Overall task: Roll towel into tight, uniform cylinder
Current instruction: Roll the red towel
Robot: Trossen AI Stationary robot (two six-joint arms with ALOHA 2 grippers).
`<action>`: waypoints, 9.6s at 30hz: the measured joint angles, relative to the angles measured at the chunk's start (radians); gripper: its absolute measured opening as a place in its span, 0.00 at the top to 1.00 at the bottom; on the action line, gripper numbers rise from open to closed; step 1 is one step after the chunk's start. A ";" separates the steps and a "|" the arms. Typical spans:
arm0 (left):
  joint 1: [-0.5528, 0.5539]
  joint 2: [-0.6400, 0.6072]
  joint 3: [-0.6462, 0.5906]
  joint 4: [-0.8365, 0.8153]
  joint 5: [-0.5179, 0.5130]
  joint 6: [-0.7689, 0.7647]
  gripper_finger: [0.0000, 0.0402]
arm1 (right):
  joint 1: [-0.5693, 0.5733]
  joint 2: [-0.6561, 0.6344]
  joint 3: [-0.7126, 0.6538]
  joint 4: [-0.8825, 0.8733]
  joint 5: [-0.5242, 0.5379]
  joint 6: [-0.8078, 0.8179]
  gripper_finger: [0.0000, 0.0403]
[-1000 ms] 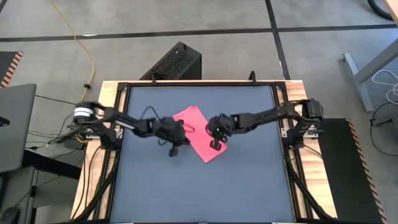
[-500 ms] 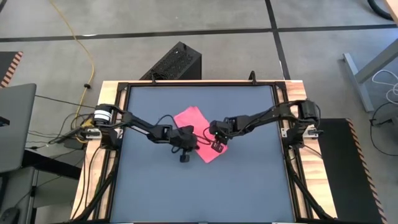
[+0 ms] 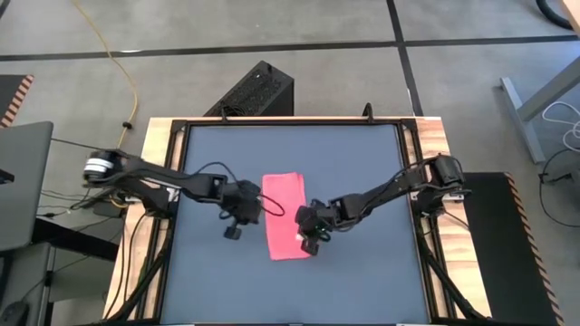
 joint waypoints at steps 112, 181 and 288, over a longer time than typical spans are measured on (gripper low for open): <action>-0.218 0.350 0.151 0.315 -0.270 -0.164 0.60 | -0.489 0.102 0.006 0.202 -0.017 -0.233 0.67; -0.351 0.432 0.067 0.508 -0.468 -0.511 0.67 | -0.437 0.085 0.007 -0.022 0.177 -0.179 0.96; -0.541 0.275 -0.059 0.667 -0.471 -0.350 0.67 | 0.457 0.054 0.008 0.146 0.498 0.040 0.86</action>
